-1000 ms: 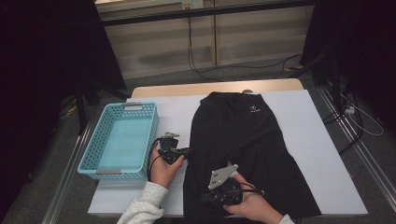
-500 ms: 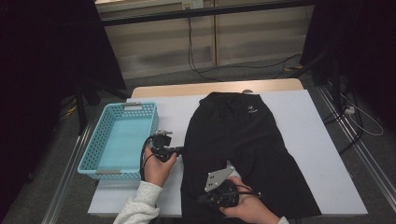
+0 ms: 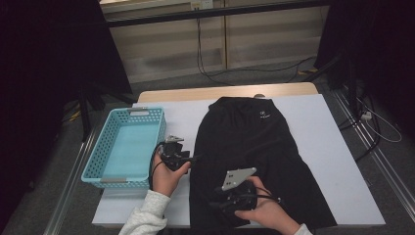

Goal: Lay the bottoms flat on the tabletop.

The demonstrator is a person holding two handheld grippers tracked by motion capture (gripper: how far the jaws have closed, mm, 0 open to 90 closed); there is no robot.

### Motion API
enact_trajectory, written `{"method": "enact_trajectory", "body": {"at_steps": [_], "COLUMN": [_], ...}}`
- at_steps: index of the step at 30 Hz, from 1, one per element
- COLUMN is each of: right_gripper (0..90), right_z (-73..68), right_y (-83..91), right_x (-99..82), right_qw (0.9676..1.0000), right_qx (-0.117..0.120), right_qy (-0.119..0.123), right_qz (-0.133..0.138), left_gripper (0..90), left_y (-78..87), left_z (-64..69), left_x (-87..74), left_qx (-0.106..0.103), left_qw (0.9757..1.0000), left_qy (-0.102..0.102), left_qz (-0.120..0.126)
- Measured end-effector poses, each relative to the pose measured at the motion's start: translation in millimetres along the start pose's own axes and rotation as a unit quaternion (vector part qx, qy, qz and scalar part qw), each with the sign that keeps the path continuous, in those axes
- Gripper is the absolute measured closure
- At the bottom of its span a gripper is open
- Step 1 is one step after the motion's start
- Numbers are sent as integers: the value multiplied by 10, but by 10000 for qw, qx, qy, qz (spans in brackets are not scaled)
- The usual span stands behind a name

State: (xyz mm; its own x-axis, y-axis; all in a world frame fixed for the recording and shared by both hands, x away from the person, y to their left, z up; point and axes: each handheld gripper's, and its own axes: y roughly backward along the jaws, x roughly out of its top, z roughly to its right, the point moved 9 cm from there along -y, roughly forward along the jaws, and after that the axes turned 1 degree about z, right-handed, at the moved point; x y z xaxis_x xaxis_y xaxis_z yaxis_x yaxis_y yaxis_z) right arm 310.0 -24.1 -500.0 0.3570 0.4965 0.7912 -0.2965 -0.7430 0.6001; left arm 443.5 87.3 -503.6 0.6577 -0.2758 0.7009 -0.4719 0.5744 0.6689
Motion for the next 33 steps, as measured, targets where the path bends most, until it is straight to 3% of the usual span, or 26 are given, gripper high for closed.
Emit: {"method": "enact_trajectory", "body": {"at_steps": [5,11,15,19,25,33], "right_gripper": [325,238,206,194,174,173], "right_z": [316,702,881,1025,1152,1159], "right_y": [195,398,469,549,643,670], "right_x": [44,19,6,-43,-108,-146], "right_qw": [9973,9877,9825,9770,9721,9721], "right_qx": [-599,-1294,-1575,-1793,-1952,-1970], "right_qy": [-321,-756,-866,-1012,-1155,-1134], "right_qz": [277,443,498,556,600,583], "left_gripper": [284,227,210,206,195,191], "left_y": [13,40,53,54,33,62], "left_z": [70,106,82,87,81,82], "left_x": [-12,-55,-53,-62,-108,-157], "left_qx": [-126,-236,-238,-257,-247,-161], "left_qw": [9998,9992,9993,9992,9990,9991], "left_qy": [-98,-221,-195,-229,-222,-205], "left_qz": [-101,-220,-190,-203,-296,-328]}}
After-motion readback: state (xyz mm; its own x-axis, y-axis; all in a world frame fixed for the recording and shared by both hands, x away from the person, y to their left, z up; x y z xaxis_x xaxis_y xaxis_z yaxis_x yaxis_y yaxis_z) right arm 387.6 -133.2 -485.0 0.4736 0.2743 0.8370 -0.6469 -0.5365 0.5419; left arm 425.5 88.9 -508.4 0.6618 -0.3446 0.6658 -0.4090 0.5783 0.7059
